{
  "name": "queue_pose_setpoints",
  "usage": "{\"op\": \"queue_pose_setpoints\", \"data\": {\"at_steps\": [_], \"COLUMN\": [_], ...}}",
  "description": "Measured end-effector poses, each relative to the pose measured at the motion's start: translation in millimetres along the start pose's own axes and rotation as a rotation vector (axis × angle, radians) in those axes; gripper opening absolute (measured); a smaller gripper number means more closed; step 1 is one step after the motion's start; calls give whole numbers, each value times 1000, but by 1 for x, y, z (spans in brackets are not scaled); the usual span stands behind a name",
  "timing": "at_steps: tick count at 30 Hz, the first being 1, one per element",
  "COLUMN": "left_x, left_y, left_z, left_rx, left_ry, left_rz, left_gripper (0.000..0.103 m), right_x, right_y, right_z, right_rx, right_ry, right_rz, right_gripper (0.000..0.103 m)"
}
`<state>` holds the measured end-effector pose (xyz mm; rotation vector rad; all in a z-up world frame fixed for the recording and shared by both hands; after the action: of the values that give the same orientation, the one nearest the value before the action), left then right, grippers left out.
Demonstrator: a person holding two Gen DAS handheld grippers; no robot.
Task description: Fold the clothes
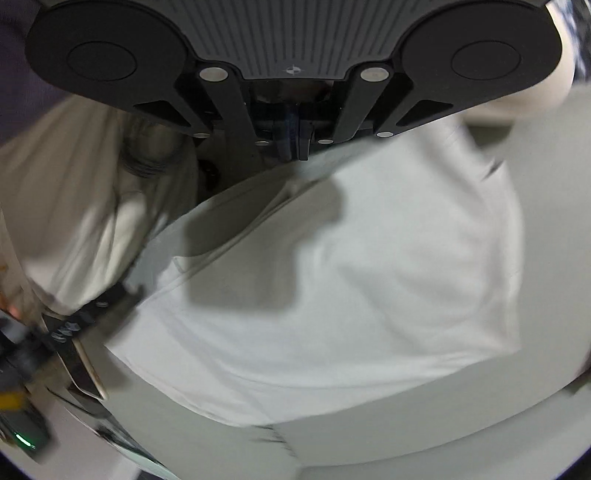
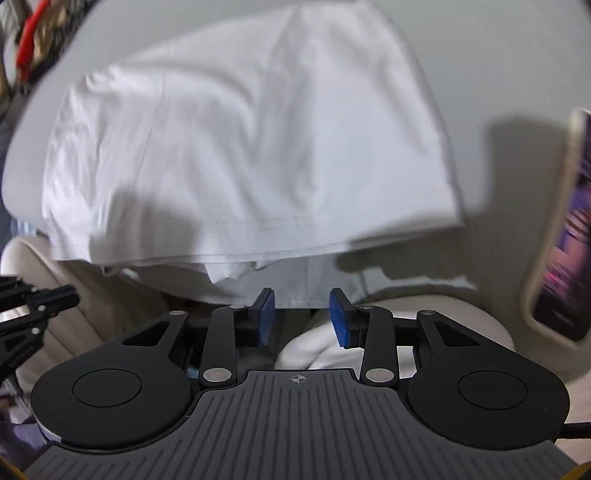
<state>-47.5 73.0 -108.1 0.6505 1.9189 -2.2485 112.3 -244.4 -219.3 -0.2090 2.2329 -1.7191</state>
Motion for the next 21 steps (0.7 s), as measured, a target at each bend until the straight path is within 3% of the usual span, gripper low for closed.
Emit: {"op": "queue_pose_setpoints", "data": {"at_steps": [2,4,5,7,12,14,16,17,19,21], "left_x": [2,-5,-8,-17,-32,-36,-26,-22,-18,-22], "left_y": [-12,-15,-15,-11,7,28,39,36,26,10], "left_z": [-8,-8,-6,2,22,19,11,7,0,-5], "left_rx": [-14,-44,-61,-89,-158,-188,-195,-179,-157,-140], "left_ry": [-80,-137,-158,-168,-96,-55,-86,-99,-123,-147], "left_rz": [61,135,166,201,306,239,101,71,39,59], "left_gripper": [8,20,20,20,18,18,18,18,15,16], "right_x": [7,9,10,10,1,-3,-1,-1,-2,-8], "right_y": [-9,-8,-5,2,22,30,39,37,27,9], "right_z": [3,-1,-5,-15,-43,-45,-40,-37,-32,-35], "right_rx": [-19,-35,-41,-53,16,28,10,-15,-74,-81], "right_ry": [45,49,42,25,-45,-59,-13,11,56,59], "right_rz": [84,148,173,220,353,262,127,96,66,116], "right_gripper": [46,43,39,21,25,33,33,32,32,37]}}
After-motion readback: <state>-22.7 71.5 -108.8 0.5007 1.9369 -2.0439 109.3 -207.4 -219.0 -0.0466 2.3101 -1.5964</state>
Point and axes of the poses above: each gripper's, at about its wrist camera, not at the fingertips, and y roughly the way its jaws point, z to its right, x to its underside, the point moved 1 cm from there along y, roughly the way its jaws point, and after that the axes turned 2 degrees about -x, right-handed, at the moved point
